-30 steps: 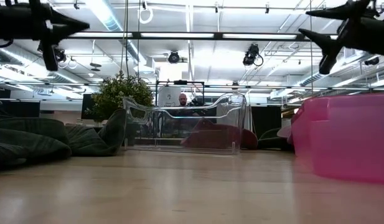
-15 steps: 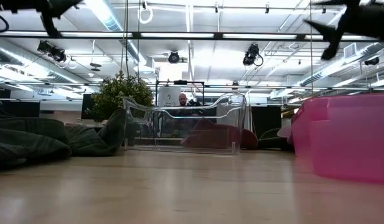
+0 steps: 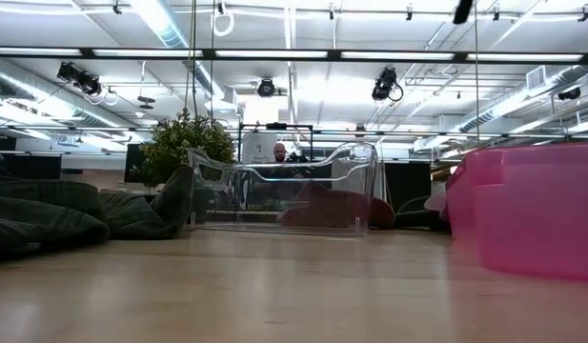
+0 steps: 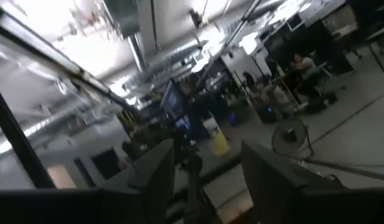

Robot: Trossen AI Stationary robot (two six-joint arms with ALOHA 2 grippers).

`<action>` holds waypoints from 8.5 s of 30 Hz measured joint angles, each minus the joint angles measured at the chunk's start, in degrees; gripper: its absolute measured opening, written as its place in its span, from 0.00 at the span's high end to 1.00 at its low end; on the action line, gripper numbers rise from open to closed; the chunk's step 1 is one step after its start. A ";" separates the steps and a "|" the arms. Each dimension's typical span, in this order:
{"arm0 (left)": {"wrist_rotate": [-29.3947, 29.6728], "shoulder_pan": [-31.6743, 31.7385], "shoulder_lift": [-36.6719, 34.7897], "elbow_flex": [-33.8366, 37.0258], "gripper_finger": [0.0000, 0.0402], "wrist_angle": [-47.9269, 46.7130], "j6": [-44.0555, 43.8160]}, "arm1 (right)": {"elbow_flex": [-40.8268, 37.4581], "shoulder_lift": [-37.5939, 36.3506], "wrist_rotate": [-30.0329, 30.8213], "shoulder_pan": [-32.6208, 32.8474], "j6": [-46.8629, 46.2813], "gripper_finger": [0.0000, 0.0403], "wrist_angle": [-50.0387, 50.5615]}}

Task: Pick & Place hat
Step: Put the right red cap into the red bin

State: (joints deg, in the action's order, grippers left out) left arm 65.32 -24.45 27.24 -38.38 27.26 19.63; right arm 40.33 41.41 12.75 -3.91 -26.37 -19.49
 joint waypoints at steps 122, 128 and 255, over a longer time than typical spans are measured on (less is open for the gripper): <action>-35.12 19.78 20.16 -7.75 0.34 -41.24 -51.95 | -4.16 30.36 -11.68 -41.13 0.13 0.74 76.12; -34.96 19.78 20.16 -7.75 0.34 -41.24 -51.91 | 1.51 29.62 -14.32 -40.60 3.17 0.96 83.18; -34.62 23.44 37.49 -7.73 0.46 11.40 -19.09 | 14.07 22.40 -43.41 27.68 -72.39 1.00 76.77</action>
State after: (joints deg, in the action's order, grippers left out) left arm 30.70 -1.01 64.73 -46.11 38.66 0.55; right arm 54.40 63.81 -30.66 23.77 -98.76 57.28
